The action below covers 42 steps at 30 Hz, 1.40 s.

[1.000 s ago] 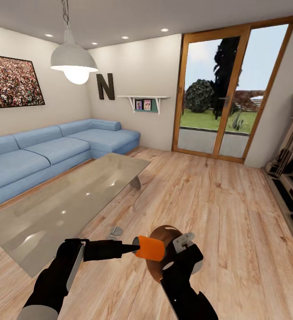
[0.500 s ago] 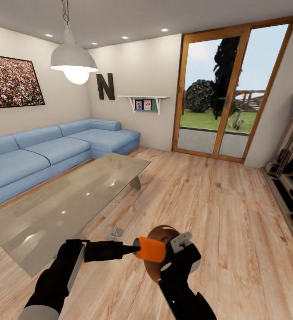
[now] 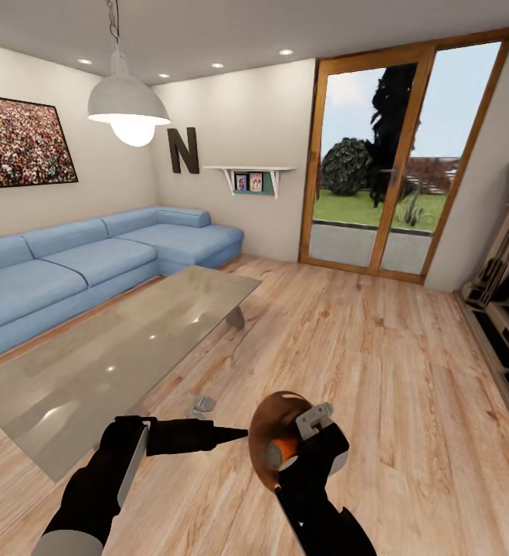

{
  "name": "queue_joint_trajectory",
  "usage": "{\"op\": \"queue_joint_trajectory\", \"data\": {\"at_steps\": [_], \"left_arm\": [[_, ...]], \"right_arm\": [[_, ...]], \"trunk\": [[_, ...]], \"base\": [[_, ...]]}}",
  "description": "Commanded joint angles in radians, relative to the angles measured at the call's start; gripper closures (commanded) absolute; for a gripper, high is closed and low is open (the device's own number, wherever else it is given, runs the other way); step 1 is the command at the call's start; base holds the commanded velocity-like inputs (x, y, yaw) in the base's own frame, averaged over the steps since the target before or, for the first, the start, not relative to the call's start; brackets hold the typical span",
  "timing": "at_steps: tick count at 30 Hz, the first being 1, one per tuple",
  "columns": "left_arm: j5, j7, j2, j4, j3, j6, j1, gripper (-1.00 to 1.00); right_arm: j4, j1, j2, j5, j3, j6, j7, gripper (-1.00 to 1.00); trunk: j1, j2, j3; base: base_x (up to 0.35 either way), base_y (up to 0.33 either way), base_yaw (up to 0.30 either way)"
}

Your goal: Put the three can of soda from the living room inside the tash can in the kitchen.

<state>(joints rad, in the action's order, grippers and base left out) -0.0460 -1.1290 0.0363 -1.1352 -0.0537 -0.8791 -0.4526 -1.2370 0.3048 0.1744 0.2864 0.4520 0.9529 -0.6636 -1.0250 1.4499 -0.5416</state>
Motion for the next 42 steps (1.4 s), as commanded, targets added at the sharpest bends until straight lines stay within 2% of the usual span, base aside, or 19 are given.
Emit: {"op": "queue_joint_trajectory", "data": {"at_steps": [1, 4, 7, 8, 9, 10, 14, 18, 23, 24, 25, 28, 33, 36, 37, 38, 41, 42], "left_arm": [[0.0, 0.0, 0.0, 0.0, 0.0, 0.0, 0.0, -1.0], [0.0, 0.0, 0.0, 0.0, 0.0, 0.0, 0.0, -1.0], [0.0, 0.0, 0.0, 0.0, 0.0, 0.0, 0.0, -1.0], [0.001, 0.0, 0.0, 0.0, 0.0, 0.0, 0.0, -1.0], [0.002, 0.0, 0.0, -0.003, -0.001, 0.0, 0.0, -1.0], [0.002, 0.0, -0.001, -0.005, -0.001, 0.0, 0.0, -1.0], [0.0, 0.0, -0.006, -0.012, 0.002, 0.0, 0.0, -1.0], [-0.014, 0.02, -0.025, -0.01, 0.003, -0.001, 0.0, -1.0], [-0.061, 0.107, -0.046, 0.002, 0.003, -0.001, 0.001, -1.0], [-0.069, 0.148, -0.055, 0.016, 0.002, -0.001, 0.004, -1.0], [-0.072, 0.174, -0.063, 0.028, 0.001, 0.0, 0.005, -1.0], [-0.077, 0.245, -0.085, 0.066, 0.0, 0.001, 0.007, -1.0], [-0.078, 0.317, -0.101, 0.134, -0.004, 0.006, 0.007, -1.0], [-0.077, 0.357, -0.12, 0.183, -0.006, 0.011, 0.008, -1.0], [-0.077, 0.36, -0.123, 0.19, -0.006, 0.015, 0.008, -1.0], [-0.077, 0.374, -0.131, 0.223, -0.007, 0.054, 0.008, -1.0], [-0.077, 0.407, -0.136, 0.268, -0.007, 0.088, 0.008, -1.0], [-0.075, 0.45, -0.138, 0.308, -0.008, 0.106, 0.008, -1.0]], "right_arm": [[-0.003, 0.0, 0.0, 0.031, 0.001, 0.01, 0.001, 1.0], [-0.008, 0.0, 0.0, 0.028, 0.001, 0.023, 0.002, 1.0], [-0.027, 0.0, 0.0, -0.007, 0.001, 0.031, 0.002, 1.0], [-0.035, 0.0, 0.0, -0.035, 0.001, 0.034, 0.002, 1.0], [-0.049, 0.0, 0.0, -0.095, 0.001, 0.05, 0.002, 1.0], [-0.056, 0.0, 0.0, -0.108, 0.001, 0.056, 0.002, 1.0], [-0.074, 0.0, 0.0, -0.129, -0.001, 0.066, 0.006, 1.0], [-0.079, 0.0, 0.0, -0.143, -0.008, 0.069, 0.012, 1.0], [-0.079, 0.0, 0.0, -0.231, -0.015, 0.066, 0.017, 1.0], [-0.079, 0.0, 0.0, -0.267, -0.023, 0.063, 0.018, 1.0], [-0.08, 0.0, 0.0, -0.282, -0.033, 0.061, 0.019, 1.0], [-0.08, 0.0, 0.0, -0.302, -0.065, 0.059, 0.044, 1.0], [-0.081, 0.0, 0.0, -0.307, -0.099, 0.056, 0.105, 1.0], [-0.081, 0.0, -0.043, -0.308, -0.127, 0.053, 0.169, 1.0], [-0.081, 0.0, -0.048, -0.308, -0.13, 0.052, 0.178, 1.0], [-0.081, 0.0, -0.073, -0.308, -0.142, 0.05, 0.216, 1.0], [-0.081, 0.0, -0.094, -0.308, -0.148, 0.049, 0.238, 1.0], [-0.081, 0.0, -0.107, -0.308, -0.15, 0.049, 0.246, 1.0]], "trunk": [[0.0, 0.0, 0.0], [0.0, 0.0, 0.0], [0.0, 0.0, 0.0], [0.0, 0.0, 0.0], [0.0, 0.0, 0.0], [0.0, 0.0, 0.0], [0.0, 0.0, 0.0], [0.0, 0.0, 0.0], [0.0, 0.0, 0.0], [0.0, 0.0, 0.0], [0.0, 0.0, 0.0], [0.0, 0.0, 0.0], [0.0, 0.0, 0.0], [0.0, 0.0, 0.0], [0.0, 0.0, 0.0], [0.0, 0.0, 0.0], [0.0, 0.0, 0.0], [0.0, 0.0, 0.0]], "base": [[0.0, 0.0, 0.0], [0.0, 0.0, 0.0], [0.0, 0.0, 0.0], [0.0, 0.0, 0.0], [0.0, 0.0, 0.0], [0.0, 0.0, 0.0], [0.0, 0.0, 0.0], [0.0, 0.0, 0.0], [0.0, 0.0, 0.0], [0.0, 0.0, 0.0], [0.0, 0.0, 0.0], [0.0, 0.0, 0.0], [0.0, 0.0, 0.0], [0.0, 0.0, 0.0], [0.0, 0.0, 0.0], [0.0, 0.0, 0.0], [0.0, 0.0, 0.0], [0.0, 0.0, 0.0]]}}
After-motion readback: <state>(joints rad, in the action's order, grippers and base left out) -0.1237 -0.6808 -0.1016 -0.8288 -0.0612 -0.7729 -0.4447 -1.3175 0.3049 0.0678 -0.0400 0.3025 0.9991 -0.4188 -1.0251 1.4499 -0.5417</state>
